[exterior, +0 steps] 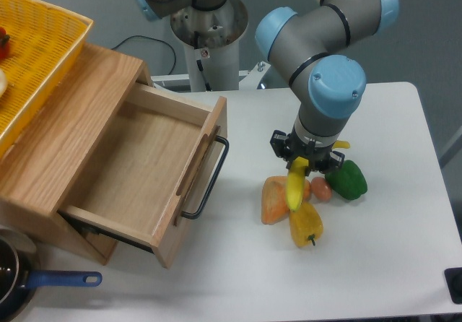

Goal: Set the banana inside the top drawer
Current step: 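Grasp the yellow banana with the gripper and lift it off the table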

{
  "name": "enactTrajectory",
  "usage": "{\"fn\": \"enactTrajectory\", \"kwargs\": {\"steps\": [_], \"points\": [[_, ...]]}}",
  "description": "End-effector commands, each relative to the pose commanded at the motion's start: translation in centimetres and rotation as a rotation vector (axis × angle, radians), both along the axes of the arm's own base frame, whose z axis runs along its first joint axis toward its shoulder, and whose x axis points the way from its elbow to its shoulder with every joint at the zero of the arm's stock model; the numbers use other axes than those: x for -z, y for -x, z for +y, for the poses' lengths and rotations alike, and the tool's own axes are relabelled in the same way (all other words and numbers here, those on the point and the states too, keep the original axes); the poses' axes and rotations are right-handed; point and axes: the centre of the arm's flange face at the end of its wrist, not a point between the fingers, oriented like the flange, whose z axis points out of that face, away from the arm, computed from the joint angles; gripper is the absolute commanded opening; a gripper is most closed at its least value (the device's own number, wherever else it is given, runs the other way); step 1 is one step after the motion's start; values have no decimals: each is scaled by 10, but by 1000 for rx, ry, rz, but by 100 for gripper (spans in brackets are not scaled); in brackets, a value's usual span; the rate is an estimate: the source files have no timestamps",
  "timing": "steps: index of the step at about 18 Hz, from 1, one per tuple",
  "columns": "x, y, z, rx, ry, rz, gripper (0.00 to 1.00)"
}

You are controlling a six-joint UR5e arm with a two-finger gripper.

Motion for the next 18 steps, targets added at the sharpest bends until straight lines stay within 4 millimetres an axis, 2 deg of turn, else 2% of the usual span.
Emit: {"fn": "enactTrajectory", "kwargs": {"steps": [2,4,7,10,18], "points": [[-1,0,0,0,-1,1,34],[-9,5,-9,-17,-13,10,34],[-22,9,-11,-31,-45,20,34],[-25,12,-16,-41,-49,18,34],[-62,-8,-30,-104,-53,-12,34]]}}
